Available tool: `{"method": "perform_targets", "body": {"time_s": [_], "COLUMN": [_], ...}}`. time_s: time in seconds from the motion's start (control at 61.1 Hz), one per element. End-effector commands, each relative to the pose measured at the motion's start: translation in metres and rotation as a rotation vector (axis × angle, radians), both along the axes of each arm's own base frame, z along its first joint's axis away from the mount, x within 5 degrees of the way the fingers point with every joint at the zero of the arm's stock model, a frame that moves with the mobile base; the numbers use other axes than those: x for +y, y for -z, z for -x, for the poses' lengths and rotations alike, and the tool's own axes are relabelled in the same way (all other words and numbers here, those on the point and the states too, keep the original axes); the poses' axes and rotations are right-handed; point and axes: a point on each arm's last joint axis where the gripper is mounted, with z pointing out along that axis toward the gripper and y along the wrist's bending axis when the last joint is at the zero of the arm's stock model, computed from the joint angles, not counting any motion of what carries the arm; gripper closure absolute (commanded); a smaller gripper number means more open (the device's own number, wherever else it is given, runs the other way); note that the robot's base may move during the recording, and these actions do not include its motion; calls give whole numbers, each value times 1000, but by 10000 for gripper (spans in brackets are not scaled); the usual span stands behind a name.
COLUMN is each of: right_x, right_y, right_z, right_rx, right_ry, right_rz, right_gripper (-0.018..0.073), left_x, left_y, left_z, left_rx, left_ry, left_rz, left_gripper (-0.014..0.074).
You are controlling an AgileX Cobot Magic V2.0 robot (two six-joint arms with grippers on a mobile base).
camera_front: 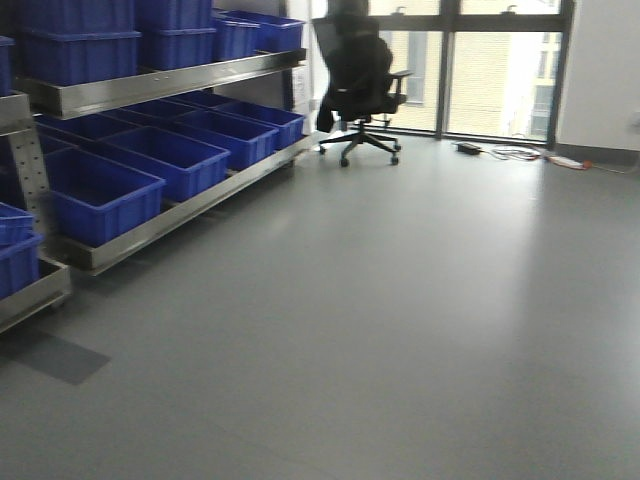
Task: Pick red cube and place on left shelf
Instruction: 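Drive up to the shelf rack facing a blue crate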
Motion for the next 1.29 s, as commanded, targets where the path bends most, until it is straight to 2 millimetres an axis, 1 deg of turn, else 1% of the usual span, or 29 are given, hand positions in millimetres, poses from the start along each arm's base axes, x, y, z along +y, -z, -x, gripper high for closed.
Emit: {"method": "perform_targets", "body": {"time_s": [0.0,1.276], "right_x": [2,2], "right_y": [-17,-17], "right_z": [-2,-2], "right_rx": [-104,-102], "right_ry": [-13,-13], "right_rz": [-46,-46], "right_gripper": [366,366], "left_x": [0,0], "left_y": [-1,-1], "left_z": [0,0], "left_rx": [-79,-79], "left_ry": [6,6], "left_rz": [13,13], "left_gripper": [495,495]}}
